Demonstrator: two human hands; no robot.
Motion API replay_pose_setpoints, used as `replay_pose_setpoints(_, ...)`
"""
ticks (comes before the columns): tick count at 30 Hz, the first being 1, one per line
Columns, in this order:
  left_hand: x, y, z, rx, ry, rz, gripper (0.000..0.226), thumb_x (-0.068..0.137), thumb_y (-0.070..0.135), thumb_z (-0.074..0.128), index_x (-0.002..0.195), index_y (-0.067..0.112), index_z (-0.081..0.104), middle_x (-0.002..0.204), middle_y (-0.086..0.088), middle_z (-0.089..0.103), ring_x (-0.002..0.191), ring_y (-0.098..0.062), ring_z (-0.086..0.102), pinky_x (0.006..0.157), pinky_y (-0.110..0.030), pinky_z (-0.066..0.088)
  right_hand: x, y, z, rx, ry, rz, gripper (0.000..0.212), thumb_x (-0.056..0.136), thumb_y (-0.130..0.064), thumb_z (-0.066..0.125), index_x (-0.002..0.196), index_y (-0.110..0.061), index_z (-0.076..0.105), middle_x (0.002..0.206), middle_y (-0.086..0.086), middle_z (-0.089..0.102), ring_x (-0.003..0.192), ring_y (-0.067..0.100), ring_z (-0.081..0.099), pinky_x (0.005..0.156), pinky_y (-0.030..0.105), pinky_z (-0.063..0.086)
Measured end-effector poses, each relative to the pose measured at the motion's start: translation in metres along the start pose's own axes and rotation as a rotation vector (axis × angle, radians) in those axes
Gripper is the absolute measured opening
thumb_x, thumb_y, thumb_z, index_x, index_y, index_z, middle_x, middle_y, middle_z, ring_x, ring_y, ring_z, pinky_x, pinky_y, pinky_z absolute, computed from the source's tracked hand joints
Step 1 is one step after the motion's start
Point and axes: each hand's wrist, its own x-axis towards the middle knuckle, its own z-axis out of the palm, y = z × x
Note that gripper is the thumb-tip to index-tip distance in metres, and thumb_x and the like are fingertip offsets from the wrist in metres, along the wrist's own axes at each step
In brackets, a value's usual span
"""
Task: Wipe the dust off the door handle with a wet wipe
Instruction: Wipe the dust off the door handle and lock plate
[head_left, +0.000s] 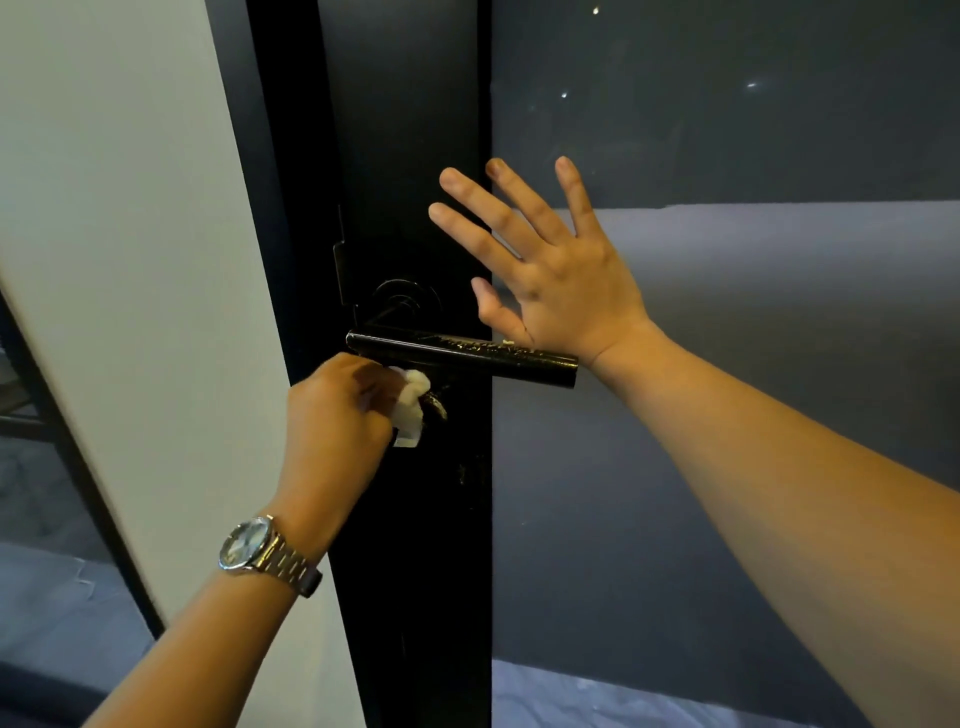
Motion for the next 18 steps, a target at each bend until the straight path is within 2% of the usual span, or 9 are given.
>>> replay_pose_setpoints(3, -0.002, 0.01, 0.003, 0.009, -0.066, 0.078, 0.02, 0.078, -0.001, 0.059, 0.092, 0.009, 0.069, 0.093, 0.004, 0.06, 0.088, -0.011, 0.056, 0.075, 0.008, 0.033, 0.0, 0.0, 0.0, 0.001, -0.001, 0.001, 0.052, 0.093, -0.034, 0.041, 0.143, -0.02, 0.04, 0.149, 0.004, 0.039, 0.136, 0.028, 0.038, 0.11, 0.057, 0.022)
replay_pose_setpoints(7, -0.01, 0.016, 0.012, 0.15, -0.32, 0.266, 0.014, 0.08, 0.016, 0.059, 0.089, 0.017, 0.07, 0.104, 0.009, 0.058, 0.106, -0.006, 0.047, 0.083, -0.001, 0.031, 0.001, 0.0, 0.0, -0.004, -0.012, -0.002, 0.053, 0.093, -0.035, 0.04, 0.144, -0.02, 0.039, 0.149, 0.005, 0.038, 0.137, 0.029, 0.037, 0.109, 0.057, 0.023)
replay_pose_setpoints(8, -0.01, 0.014, 0.013, 0.175, -0.315, 0.272, 0.015, 0.081, 0.021, 0.058, 0.092, 0.018, 0.069, 0.108, 0.008, 0.058, 0.108, -0.006, 0.047, 0.085, -0.004, 0.032, 0.001, 0.0, 0.0, -0.006, -0.013, -0.003, 0.053, 0.093, -0.035, 0.04, 0.144, -0.02, 0.039, 0.149, 0.005, 0.038, 0.137, 0.029, 0.037, 0.109, 0.057, 0.023)
replay_pose_setpoints(10, -0.007, 0.008, 0.011, 0.164, -0.183, 0.205, 0.018, 0.082, 0.021, 0.059, 0.098, 0.016, 0.068, 0.11, 0.004, 0.06, 0.107, -0.012, 0.051, 0.086, -0.011, 0.035, 0.0, 0.001, 0.0, -0.01, -0.012, -0.003, 0.053, 0.093, -0.035, 0.04, 0.144, -0.02, 0.039, 0.149, 0.005, 0.038, 0.137, 0.029, 0.037, 0.109, 0.057, 0.023)
replay_pose_setpoints(12, -0.006, 0.005, 0.008, 0.081, -0.024, 0.106, 0.02, 0.083, 0.017, 0.061, 0.101, 0.01, 0.065, 0.108, 0.005, 0.055, 0.099, -0.014, 0.055, 0.079, -0.008, 0.035, 0.0, 0.0, 0.001, -0.009, -0.012, -0.005, 0.053, 0.093, -0.035, 0.039, 0.144, -0.02, 0.039, 0.149, 0.005, 0.038, 0.137, 0.029, 0.037, 0.109, 0.057, 0.023)
replay_pose_setpoints(13, -0.009, 0.006, 0.008, 0.083, -0.01, 0.108, 0.019, 0.084, 0.017, 0.06, 0.101, 0.01, 0.065, 0.109, 0.006, 0.052, 0.098, -0.013, 0.053, 0.077, -0.005, 0.033, 0.0, 0.0, 0.001, -0.009, -0.012, -0.006, 0.053, 0.093, -0.035, 0.039, 0.144, -0.02, 0.039, 0.149, 0.005, 0.038, 0.137, 0.029, 0.037, 0.109, 0.057, 0.023)
replay_pose_setpoints(14, -0.012, 0.008, 0.009, 0.141, -0.041, 0.157, 0.017, 0.084, 0.018, 0.06, 0.099, 0.011, 0.067, 0.111, 0.006, 0.051, 0.1, -0.013, 0.051, 0.079, -0.006, 0.031, 0.0, -0.001, 0.001, -0.009, -0.013, -0.006, 0.053, 0.093, -0.035, 0.039, 0.144, -0.02, 0.039, 0.149, 0.005, 0.038, 0.136, 0.029, 0.037, 0.109, 0.057, 0.023)
replay_pose_setpoints(16, -0.022, 0.012, 0.016, 0.269, -0.174, 0.32, 0.016, 0.082, 0.019, 0.062, 0.095, 0.013, 0.07, 0.116, -0.002, 0.056, 0.108, -0.019, 0.048, 0.089, -0.016, 0.031, 0.001, 0.0, 0.0, -0.01, -0.012, -0.005, 0.053, 0.093, -0.035, 0.039, 0.144, -0.02, 0.039, 0.149, 0.005, 0.038, 0.137, 0.029, 0.037, 0.109, 0.057, 0.023)
replay_pose_setpoints(18, -0.025, 0.012, 0.018, 0.327, -0.229, 0.379, 0.019, 0.082, 0.023, 0.063, 0.097, 0.014, 0.07, 0.118, -0.006, 0.058, 0.111, -0.024, 0.048, 0.084, -0.022, 0.036, 0.0, 0.001, 0.0, -0.005, -0.014, -0.004, 0.053, 0.094, -0.035, 0.039, 0.144, -0.02, 0.038, 0.15, 0.005, 0.037, 0.137, 0.029, 0.036, 0.109, 0.057, 0.023)
